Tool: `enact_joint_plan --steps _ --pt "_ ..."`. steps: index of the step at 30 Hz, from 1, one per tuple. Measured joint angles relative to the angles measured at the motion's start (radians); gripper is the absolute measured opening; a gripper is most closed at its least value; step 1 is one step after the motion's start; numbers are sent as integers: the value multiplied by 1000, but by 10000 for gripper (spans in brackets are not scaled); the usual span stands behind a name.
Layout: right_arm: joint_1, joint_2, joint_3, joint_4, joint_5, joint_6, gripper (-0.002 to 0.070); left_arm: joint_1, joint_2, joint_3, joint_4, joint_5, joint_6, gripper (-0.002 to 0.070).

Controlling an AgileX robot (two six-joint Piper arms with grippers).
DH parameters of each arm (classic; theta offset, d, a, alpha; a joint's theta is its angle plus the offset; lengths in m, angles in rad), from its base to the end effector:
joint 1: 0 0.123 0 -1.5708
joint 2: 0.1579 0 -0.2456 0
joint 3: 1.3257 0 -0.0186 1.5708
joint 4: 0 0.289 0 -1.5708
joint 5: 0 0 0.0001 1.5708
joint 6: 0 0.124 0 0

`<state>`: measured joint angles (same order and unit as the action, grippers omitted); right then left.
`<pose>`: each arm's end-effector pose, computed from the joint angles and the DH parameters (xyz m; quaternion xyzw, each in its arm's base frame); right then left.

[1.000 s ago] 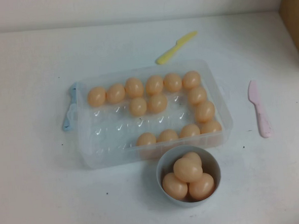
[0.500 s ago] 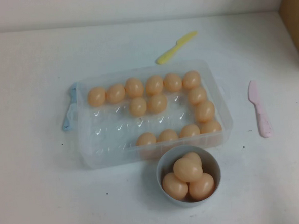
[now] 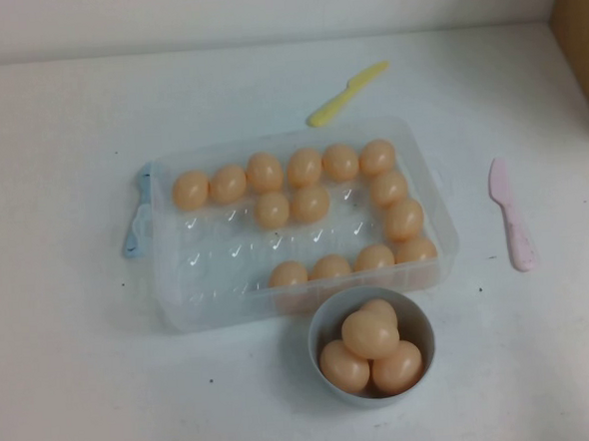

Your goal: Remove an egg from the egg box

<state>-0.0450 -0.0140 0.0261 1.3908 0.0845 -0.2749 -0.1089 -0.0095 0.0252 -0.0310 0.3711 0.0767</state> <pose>0.1674 0.0029 0.2058 0.3502 0.5895 0.3954 0.6111 0.1614 -0.0190 0.1618 0.0663 0.8019 -0.0227 0.5933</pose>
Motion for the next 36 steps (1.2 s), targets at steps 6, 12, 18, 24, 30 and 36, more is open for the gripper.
enact_joint_plan --steps 6,12,18,24,30,36 --pt "0 0 0 12 37 -85 -17 0 0 0 0 0 0 -3" --pt "0 8 0 -4 162 -201 -17 0 0 0 0 0 0 -3" --pt "0 219 -126 -204 244 -212 -17 0 0 0 0 0 0 -3" --pt "0 493 -330 -236 223 -216 -17 0 0 0 0 0 0 -3" --pt "0 726 -492 -164 268 -518 -17 0 0 0 0 0 0 -3" --pt "0 1013 -743 -320 511 -601 -17 0 0 0 0 0 0 -3"
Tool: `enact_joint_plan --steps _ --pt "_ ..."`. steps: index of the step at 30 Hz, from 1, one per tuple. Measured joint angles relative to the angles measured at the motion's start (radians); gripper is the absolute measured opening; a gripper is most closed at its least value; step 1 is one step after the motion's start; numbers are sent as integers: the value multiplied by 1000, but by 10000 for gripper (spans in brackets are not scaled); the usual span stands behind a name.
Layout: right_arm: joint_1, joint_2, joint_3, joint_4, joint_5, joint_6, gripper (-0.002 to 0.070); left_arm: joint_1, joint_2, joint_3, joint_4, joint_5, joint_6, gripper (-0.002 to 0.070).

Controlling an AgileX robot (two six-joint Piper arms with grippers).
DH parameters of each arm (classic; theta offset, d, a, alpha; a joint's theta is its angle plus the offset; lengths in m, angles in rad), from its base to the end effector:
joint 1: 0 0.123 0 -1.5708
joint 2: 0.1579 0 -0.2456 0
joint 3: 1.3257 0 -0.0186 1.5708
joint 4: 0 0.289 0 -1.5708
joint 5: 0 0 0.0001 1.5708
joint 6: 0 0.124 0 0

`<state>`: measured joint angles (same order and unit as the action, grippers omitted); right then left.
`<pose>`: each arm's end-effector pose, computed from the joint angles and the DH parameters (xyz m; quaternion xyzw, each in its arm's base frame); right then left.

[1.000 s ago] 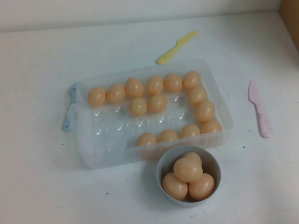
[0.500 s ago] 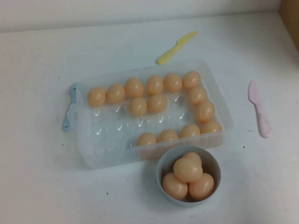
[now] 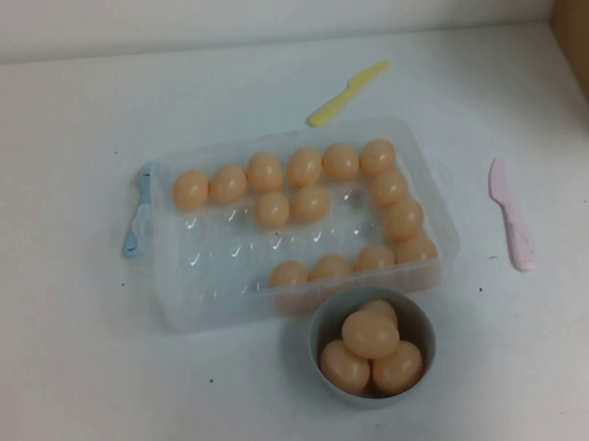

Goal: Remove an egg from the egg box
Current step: Pick up the egg from the plastic box

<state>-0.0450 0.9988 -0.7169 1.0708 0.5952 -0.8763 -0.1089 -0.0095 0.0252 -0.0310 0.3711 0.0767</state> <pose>0.2850 0.0483 0.2576 -0.0634 0.8414 0.2355 0.4823 0.1614 -0.0190 0.1618 0.0663 0.8019 -0.0227 0.5933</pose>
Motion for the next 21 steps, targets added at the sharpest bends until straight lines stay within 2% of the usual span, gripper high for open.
enact_joint_plan --steps 8,13,21 --pt "16 325 -390 -475 301 332 -17 0 0 0 97 2 0 -3" --pt "108 465 -575 -740 388 486 -17 0 0 0 150 2 0 -3" --pt "280 669 -808 -903 473 536 -17 0 0 0 183 4 0 -3"
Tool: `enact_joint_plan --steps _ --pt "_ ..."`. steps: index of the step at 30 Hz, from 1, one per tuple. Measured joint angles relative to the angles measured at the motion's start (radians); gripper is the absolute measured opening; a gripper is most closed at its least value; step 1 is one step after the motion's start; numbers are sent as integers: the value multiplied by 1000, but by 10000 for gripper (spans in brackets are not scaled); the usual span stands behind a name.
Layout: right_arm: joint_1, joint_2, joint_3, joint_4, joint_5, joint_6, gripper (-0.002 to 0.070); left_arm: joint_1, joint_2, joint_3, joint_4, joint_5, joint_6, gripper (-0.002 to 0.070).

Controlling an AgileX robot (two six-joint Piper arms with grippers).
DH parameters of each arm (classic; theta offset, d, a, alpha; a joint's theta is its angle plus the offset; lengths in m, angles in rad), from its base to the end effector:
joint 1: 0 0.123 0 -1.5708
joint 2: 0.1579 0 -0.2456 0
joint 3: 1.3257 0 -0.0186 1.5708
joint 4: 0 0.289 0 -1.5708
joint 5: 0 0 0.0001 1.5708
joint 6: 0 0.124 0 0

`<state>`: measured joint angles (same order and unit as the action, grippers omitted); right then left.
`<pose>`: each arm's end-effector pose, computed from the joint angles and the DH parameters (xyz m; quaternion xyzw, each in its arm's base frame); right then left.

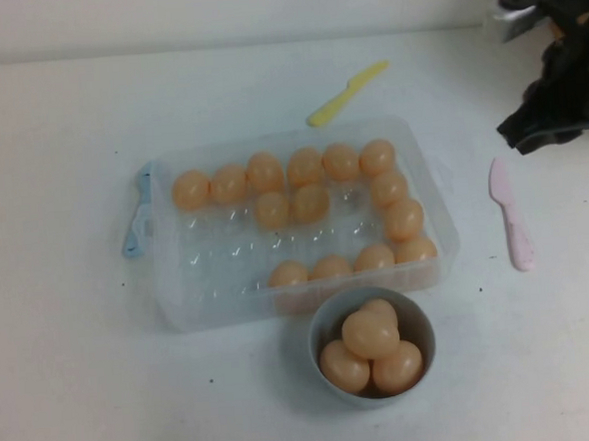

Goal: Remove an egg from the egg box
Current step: Pick up the egg from the plastic box

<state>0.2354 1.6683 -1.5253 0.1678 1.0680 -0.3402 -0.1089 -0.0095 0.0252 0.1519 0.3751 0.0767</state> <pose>0.3898 0.1122 0.2527 -0.2537 0.9383 0.0689 0.2248 0.1621 -0.0108 0.1619 0.1147 0.7964 0.0547 0.5913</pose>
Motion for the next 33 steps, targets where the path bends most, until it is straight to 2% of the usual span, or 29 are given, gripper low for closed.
enact_joint_plan --steps 11,14,16,19,21,23,26,33 --pt "133 320 -331 -35 13 0 -17 0 0 0 4 0 0 -3" --pt "163 398 -423 -35 13 -2 6 0 0 0 4 0 0 -3" --pt "180 446 -478 -35 13 -10 74 0 0 0 4 0 0 -3" --pt "197 512 -549 -28 -3 -19 232 0 0 0 4 0 0 -3" --pt "204 552 -581 -2 -50 -21 380 0 0 0 4 0 0 -3" --pt "208 576 -595 20 -110 -23 458 0 0 0 4 0 0 -3" --pt "215 597 -604 39 -174 -23 490 0 0 0 9 0 0 -3" --pt "216 632 -608 49 -218 -25 470 0 0 0 51 2 0 -3"
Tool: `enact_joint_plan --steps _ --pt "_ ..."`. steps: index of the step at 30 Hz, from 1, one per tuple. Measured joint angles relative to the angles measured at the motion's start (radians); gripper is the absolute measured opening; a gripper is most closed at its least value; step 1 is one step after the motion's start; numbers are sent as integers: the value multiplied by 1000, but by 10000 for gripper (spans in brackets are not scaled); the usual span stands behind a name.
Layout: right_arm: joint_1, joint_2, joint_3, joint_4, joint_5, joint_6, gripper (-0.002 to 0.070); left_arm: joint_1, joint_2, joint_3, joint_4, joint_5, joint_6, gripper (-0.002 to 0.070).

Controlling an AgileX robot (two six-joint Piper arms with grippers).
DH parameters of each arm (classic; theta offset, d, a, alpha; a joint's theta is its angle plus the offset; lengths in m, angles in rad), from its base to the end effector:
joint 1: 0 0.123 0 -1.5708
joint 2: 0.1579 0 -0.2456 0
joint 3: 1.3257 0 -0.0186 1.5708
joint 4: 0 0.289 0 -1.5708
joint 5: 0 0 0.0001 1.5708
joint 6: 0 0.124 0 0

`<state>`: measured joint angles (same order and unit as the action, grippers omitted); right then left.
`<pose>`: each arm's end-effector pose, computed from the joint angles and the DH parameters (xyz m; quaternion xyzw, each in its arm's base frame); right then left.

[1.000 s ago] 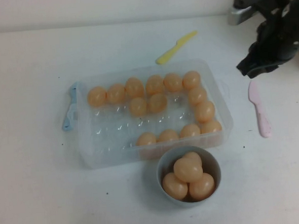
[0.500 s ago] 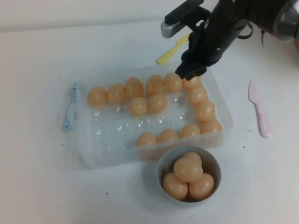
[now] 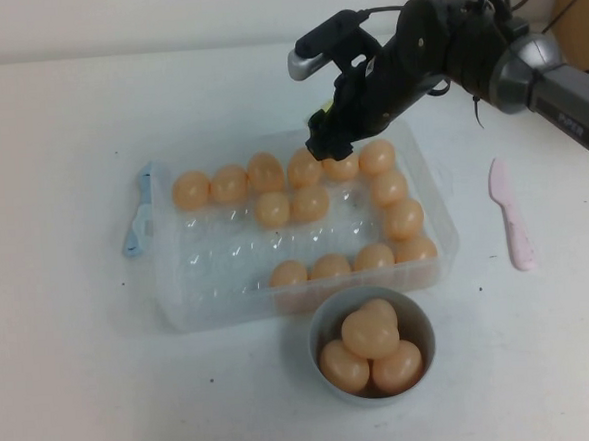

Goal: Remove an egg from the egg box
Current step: Pick up the egg from the plastic box

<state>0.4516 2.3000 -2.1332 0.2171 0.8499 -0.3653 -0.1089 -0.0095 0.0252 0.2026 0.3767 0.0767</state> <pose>0.4899 0.2599 0.1765 -0.3360 0.8826 0.1132 0.3087 0.1622 -0.0085 0.1621 0.1279 0.7938 0.0761 0.5897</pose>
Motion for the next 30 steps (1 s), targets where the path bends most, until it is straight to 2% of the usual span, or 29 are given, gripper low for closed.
enact_joint_plan --steps 12,20,30 --pt "0 47 -2 0 -41 0 465 0 0 0 8 0 0 -3" --pt "0 68 -2 -44 -43 0 423 0 0 0 12 3 0 -3" --pt "0 84 -2 -55 -55 0 412 0 0 0 21 4 0 -3"
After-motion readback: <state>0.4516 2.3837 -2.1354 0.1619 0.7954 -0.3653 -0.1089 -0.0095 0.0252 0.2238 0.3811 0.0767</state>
